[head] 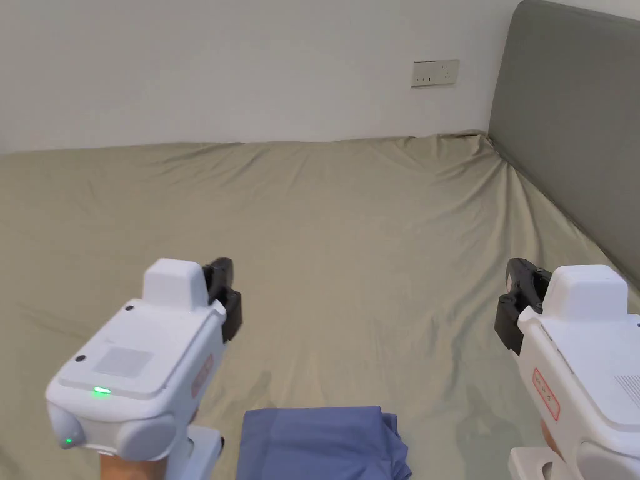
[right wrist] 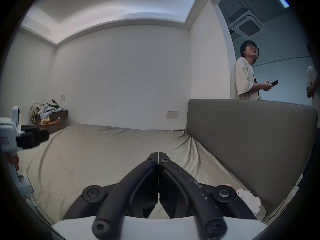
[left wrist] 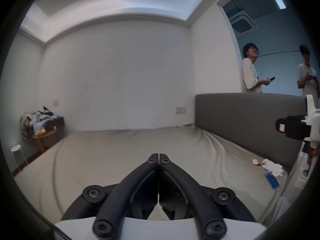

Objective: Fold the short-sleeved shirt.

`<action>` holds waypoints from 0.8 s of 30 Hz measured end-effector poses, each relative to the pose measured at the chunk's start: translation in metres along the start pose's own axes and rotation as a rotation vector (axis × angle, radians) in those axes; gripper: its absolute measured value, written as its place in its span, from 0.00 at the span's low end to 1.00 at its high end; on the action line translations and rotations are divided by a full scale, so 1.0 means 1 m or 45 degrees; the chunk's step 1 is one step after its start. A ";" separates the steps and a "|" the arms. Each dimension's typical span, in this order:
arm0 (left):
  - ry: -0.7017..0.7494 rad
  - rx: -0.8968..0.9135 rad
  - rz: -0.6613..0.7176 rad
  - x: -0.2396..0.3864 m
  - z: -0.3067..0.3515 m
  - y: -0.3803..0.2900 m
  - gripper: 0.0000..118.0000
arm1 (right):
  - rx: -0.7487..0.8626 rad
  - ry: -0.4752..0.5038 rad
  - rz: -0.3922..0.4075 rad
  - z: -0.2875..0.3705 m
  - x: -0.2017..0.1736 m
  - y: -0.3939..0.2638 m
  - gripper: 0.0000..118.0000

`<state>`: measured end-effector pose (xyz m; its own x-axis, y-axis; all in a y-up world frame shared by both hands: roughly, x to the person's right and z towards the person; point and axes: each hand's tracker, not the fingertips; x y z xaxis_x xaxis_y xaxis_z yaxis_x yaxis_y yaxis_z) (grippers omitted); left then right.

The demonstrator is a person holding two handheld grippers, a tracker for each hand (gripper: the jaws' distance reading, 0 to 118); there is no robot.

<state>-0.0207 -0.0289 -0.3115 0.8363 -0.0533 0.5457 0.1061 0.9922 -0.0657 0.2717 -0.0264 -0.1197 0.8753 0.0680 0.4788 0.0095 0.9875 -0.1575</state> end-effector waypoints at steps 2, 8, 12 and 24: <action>0.066 0.012 -0.030 -0.014 0.002 0.005 0.00 | 0.011 0.004 0.006 0.000 -0.005 0.002 0.01; 0.168 0.015 0.003 -0.048 0.009 0.003 0.00 | 0.029 0.020 0.026 -0.001 -0.016 0.005 0.01; 0.197 0.005 0.020 -0.057 0.012 -0.001 0.00 | 0.029 0.035 0.031 -0.002 -0.020 0.005 0.01; 0.179 -0.014 0.068 -0.059 0.008 -0.010 0.00 | -0.261 0.189 -0.020 -0.033 -0.056 -0.059 0.01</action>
<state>-0.0752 -0.0351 -0.3363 0.9080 -0.0164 0.4187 0.0646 0.9928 -0.1011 0.2385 -0.0930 -0.1657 0.9355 0.0162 0.3530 0.1082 0.9378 -0.3298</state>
